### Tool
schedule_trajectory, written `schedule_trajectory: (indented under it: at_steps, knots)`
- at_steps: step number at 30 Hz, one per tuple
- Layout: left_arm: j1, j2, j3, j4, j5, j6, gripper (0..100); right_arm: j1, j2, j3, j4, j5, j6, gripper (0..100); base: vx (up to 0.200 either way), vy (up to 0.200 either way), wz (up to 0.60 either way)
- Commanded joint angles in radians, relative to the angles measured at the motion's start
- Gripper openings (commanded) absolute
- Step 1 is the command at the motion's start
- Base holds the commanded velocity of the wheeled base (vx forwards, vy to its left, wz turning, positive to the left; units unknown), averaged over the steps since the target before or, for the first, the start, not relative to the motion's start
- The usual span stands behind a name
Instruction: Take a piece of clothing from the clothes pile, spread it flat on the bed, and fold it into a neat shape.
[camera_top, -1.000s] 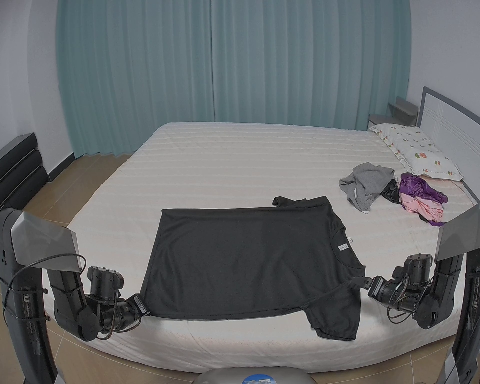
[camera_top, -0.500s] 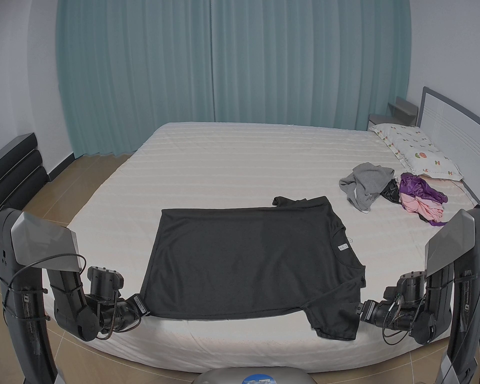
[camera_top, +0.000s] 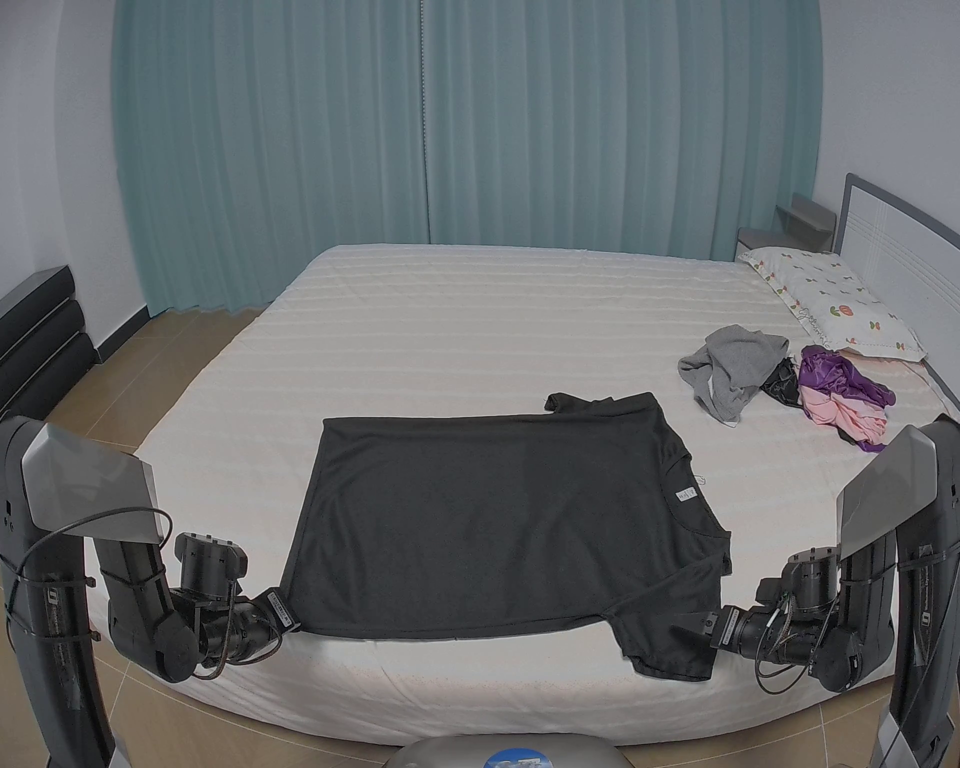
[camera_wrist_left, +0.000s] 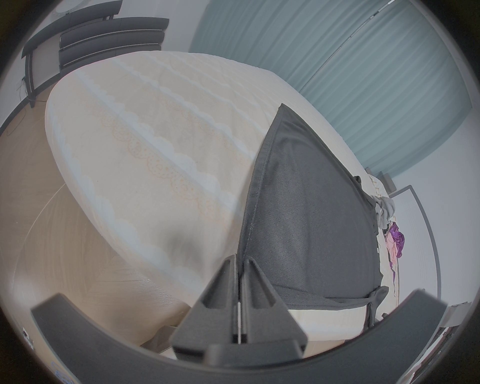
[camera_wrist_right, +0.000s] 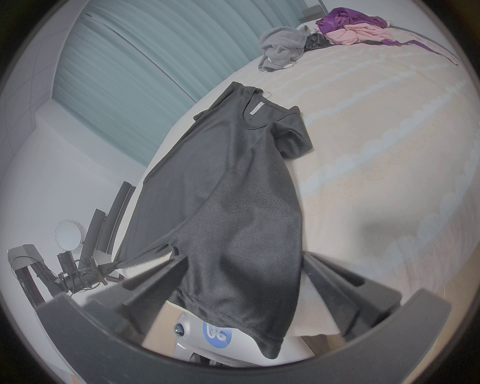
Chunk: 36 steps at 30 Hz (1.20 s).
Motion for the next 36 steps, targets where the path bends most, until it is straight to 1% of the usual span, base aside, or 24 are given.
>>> schedule_trajectory:
  at_steps: [1, 6, 8, 13, 20, 24, 28, 31, 32, 36]
  knots:
    - [0.000, 0.000, 0.000, 0.000, 0.000, 0.000, 0, 0.007, 0.004, -0.009, -0.005, 0.000, 0.001, 0, 0.000, 0.000, 0.00]
    - [0.000, 0.000, 0.000, 0.000, 0.000, -0.002, 0, -0.001, -0.008, 0.014, -0.013, -0.010, 0.000, 0, 0.000, 0.000, 0.00]
    - [0.001, 0.000, -0.001, 0.000, 0.000, -0.003, 0, -0.024, -0.022, 0.028, -0.013, -0.010, -0.002, 0, 0.000, 0.000, 0.00]
    - [0.001, -0.003, -0.006, -0.004, 0.002, -0.029, 0, -0.047, -0.044, 0.057, -0.013, 0.001, 0.000, 0, 0.000, 0.000, 0.00]
    - [0.003, -0.001, -0.001, -0.004, 0.005, -0.031, 0, -0.050, -0.070, 0.096, -0.013, 0.019, 0.003, 0, 0.000, 0.000, 0.00]
    - [0.021, -0.009, 0.002, -0.007, 0.011, -0.017, 0, -0.081, -0.111, 0.148, -0.013, 0.052, 0.001, 0, 0.000, 0.000, 0.00]
    - [0.046, -0.032, 0.017, -0.007, 0.000, -0.014, 0, -0.119, -0.136, 0.152, -0.010, 0.084, 0.006, 0, 0.000, 0.000, 0.00]
    - [0.047, -0.034, 0.026, -0.007, 0.000, 0.004, 0, -0.118, -0.134, 0.152, -0.001, 0.084, 0.004, 0, 0.000, 0.000, 0.00]
    - [0.047, -0.032, 0.042, -0.008, -0.004, 0.032, 0, -0.110, -0.137, 0.152, 0.006, 0.084, 0.007, 0, 0.000, 0.000, 0.00]
    - [0.047, -0.032, 0.057, -0.008, -0.023, 0.055, 0, -0.109, -0.157, 0.152, 0.038, 0.078, 0.001, 0, 0.000, 0.000, 0.00]
